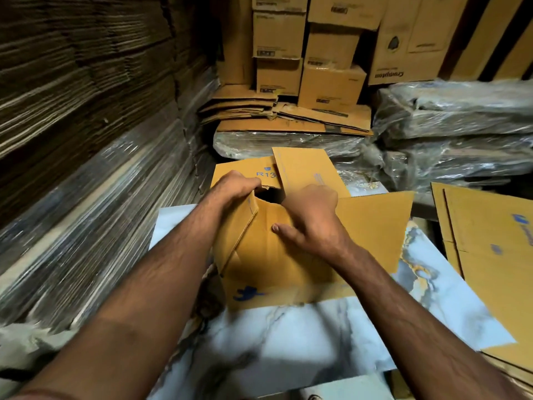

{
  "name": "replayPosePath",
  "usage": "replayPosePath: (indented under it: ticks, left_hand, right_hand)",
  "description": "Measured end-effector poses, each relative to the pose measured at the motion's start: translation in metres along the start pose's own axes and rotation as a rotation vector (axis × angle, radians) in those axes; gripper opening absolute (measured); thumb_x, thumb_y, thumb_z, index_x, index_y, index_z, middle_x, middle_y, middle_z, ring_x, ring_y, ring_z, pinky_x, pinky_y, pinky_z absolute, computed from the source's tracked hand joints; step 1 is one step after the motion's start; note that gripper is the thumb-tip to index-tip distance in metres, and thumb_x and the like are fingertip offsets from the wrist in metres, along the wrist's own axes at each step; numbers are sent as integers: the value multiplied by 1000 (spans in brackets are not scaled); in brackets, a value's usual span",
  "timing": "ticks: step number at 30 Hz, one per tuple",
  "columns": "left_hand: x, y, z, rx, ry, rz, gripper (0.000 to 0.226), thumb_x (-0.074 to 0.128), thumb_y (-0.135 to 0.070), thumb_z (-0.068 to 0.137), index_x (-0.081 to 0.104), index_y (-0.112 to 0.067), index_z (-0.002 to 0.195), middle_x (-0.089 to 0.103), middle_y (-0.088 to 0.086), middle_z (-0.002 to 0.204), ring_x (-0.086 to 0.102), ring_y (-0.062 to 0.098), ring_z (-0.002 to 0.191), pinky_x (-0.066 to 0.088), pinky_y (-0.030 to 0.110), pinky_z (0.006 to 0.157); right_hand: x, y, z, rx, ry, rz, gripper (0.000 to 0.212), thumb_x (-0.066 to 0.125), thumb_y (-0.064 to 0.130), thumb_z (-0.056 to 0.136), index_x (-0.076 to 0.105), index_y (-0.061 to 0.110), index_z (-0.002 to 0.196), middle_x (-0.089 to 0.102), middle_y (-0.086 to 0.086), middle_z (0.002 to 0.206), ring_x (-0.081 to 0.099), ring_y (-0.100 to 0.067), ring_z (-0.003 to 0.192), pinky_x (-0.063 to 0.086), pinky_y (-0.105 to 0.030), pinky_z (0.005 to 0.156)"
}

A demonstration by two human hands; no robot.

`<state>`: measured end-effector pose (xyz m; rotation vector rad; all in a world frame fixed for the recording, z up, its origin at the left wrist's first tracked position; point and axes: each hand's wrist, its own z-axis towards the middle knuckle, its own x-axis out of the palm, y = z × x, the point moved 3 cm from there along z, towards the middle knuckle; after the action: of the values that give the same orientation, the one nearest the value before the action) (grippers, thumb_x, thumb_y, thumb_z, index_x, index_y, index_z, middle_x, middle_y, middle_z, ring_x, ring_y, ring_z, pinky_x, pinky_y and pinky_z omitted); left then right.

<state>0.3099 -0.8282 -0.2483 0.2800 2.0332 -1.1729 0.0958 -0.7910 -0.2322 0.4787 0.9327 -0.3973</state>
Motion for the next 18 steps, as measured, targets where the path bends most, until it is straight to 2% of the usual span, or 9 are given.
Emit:
replayPosePath:
  ticks: [2, 4, 6, 10, 11, 13, 15, 16, 18]
  left_hand:
    - [0, -2, -5, 5, -4, 5, 64, 65, -50, 68, 65, -7, 115, 67, 14, 115, 64, 31, 103, 43, 30, 63]
    - [4, -3, -9, 20, -14, 24, 69, 63, -52, 63, 66, -6, 115, 67, 16, 118, 64, 34, 107, 53, 39, 80]
    - [11, -5, -13, 33, -36, 40, 66, 63, -51, 69, 65, -5, 116, 66, 17, 120, 63, 35, 109, 51, 43, 90]
    - [15, -5, -20, 53, -42, 59, 58, 57, -52, 86, 63, -5, 120, 64, 16, 123, 61, 32, 100, 46, 33, 74]
    - [14, -1, -19, 54, 11, 32, 60, 53, -56, 89, 60, -7, 123, 61, 14, 125, 58, 30, 98, 43, 31, 73]
    - [13, 11, -22, 48, 206, -91, 73, 49, -71, 85, 53, -17, 135, 54, 5, 130, 54, 28, 106, 42, 32, 87]
    - [12, 21, -25, 78, 345, -159, 100, 51, -93, 62, 50, -31, 140, 49, -4, 140, 52, 25, 121, 39, 41, 105]
    - [13, 26, -21, 101, 339, -167, 103, 52, -95, 56, 49, -35, 140, 49, -6, 141, 50, 24, 123, 38, 43, 107]
    - [16, 33, -17, 128, 253, -173, 76, 59, -74, 78, 54, -27, 138, 55, -6, 129, 55, 19, 113, 45, 30, 96]
  right_hand:
    - [-8, 11, -16, -19, -51, -18, 33, 65, 46, 77, 66, 20, 97, 64, 7, 87, 52, -23, 96, 22, -38, 87]
    - [-13, 23, -34, -37, -98, -16, 27, 65, 45, 79, 64, 21, 92, 62, 7, 86, 51, -21, 96, 23, -39, 88]
    - [-16, 30, -48, -32, -124, -31, 26, 62, 45, 81, 62, 21, 88, 60, 8, 85, 51, -21, 94, 23, -39, 88]
    - [-19, 38, -53, 9, -142, -80, 25, 65, 45, 80, 60, 21, 85, 59, 9, 82, 54, -22, 87, 24, -37, 84]
    - [-20, 40, -53, 13, -149, -90, 25, 67, 44, 80, 59, 22, 85, 59, 9, 82, 54, -22, 86, 24, -38, 84]
    - [-21, 42, -54, 12, -164, -98, 24, 68, 43, 79, 58, 22, 86, 58, 8, 81, 55, -22, 83, 26, -39, 82]
    - [-23, 44, -57, 12, -155, -95, 23, 68, 42, 80, 58, 22, 86, 59, 9, 80, 56, -22, 82, 27, -40, 81]
    - [-24, 47, -58, 17, -136, -92, 22, 67, 41, 80, 59, 21, 86, 60, 9, 80, 57, -22, 82, 27, -40, 81]
    - [-30, 54, -62, 26, -72, -89, 18, 63, 39, 82, 62, 22, 87, 63, 10, 80, 58, -21, 81, 28, -39, 81]
